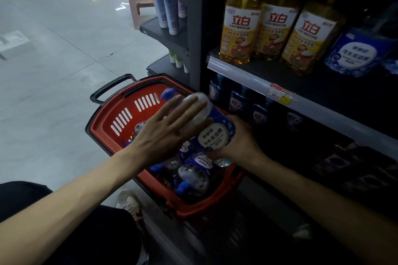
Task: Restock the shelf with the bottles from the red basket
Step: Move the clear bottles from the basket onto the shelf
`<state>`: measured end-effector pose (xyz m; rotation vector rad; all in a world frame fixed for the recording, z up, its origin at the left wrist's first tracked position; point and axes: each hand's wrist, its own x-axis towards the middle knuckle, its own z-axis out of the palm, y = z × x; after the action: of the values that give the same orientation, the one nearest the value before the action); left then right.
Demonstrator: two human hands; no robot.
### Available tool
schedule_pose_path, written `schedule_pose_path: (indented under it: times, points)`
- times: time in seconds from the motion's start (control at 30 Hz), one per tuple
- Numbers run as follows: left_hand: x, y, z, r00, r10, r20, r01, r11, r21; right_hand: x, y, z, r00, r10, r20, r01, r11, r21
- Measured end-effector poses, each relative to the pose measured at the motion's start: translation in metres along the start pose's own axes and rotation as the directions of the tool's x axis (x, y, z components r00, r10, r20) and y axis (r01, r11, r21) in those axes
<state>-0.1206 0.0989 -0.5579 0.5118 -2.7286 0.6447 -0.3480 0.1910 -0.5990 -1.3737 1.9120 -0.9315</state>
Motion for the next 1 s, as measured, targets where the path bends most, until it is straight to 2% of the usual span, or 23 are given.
schedule_pose_path:
  times: [0.07,0.13,0.2,0.23,0.27,0.3,0.37,0.4,0.43,0.47,0.67,1.0]
  points:
    - [0.009,0.001,-0.009,0.994,-0.088,-0.063,0.081,0.99,-0.113,-0.002,-0.002,-0.006,0.997,0.072,-0.013,-0.069,0.984,0.164]
    - [0.019,0.008,-0.017,0.963,-0.252,-0.097,0.225,0.947,-0.229,-0.002,-0.004,-0.013,0.993,0.119,-0.005,-0.113,0.957,0.268]
    - [0.027,0.011,-0.02,0.898,-0.439,-0.013,0.406,0.841,-0.358,-0.003,-0.008,-0.018,0.988,0.151,-0.015,-0.137,0.928,0.347]
    - [0.029,0.012,-0.017,0.853,-0.518,0.061,0.49,0.755,-0.437,-0.003,-0.01,-0.02,0.988,0.155,-0.019,-0.137,0.917,0.376]
    - [0.033,0.013,-0.016,0.801,-0.576,0.163,0.562,0.63,-0.535,-0.004,-0.013,-0.023,0.987,0.161,-0.016,-0.141,0.906,0.399]
    - [0.038,0.014,-0.016,0.747,-0.598,0.29,0.616,0.459,-0.641,-0.006,-0.014,-0.026,0.988,0.157,-0.013,-0.137,0.898,0.418]
    - [0.049,0.017,-0.018,0.664,-0.518,0.54,0.638,0.015,-0.77,-0.009,-0.02,-0.033,0.991,0.135,-0.013,-0.115,0.884,0.453]
    - [0.055,0.02,-0.02,0.644,-0.428,0.634,0.623,-0.188,-0.759,-0.01,-0.021,-0.037,0.992,0.127,-0.014,-0.106,0.874,0.474]
    - [0.06,0.024,-0.023,0.644,-0.347,0.682,0.604,-0.318,-0.731,-0.012,-0.021,-0.039,0.992,0.123,-0.011,-0.102,0.864,0.492]
    - [0.065,0.029,-0.026,0.654,-0.309,0.691,0.585,-0.373,-0.72,-0.014,-0.022,-0.039,0.992,0.126,-0.008,-0.104,0.857,0.505]
    - [0.079,0.053,-0.032,0.696,-0.366,0.619,0.481,-0.403,-0.779,-0.023,-0.012,-0.044,0.993,0.105,-0.052,-0.065,0.863,0.5]
    - [0.098,0.081,-0.048,0.797,-0.323,0.51,0.45,-0.245,-0.859,-0.048,0.019,-0.072,0.995,0.031,-0.096,0.024,0.853,0.522]
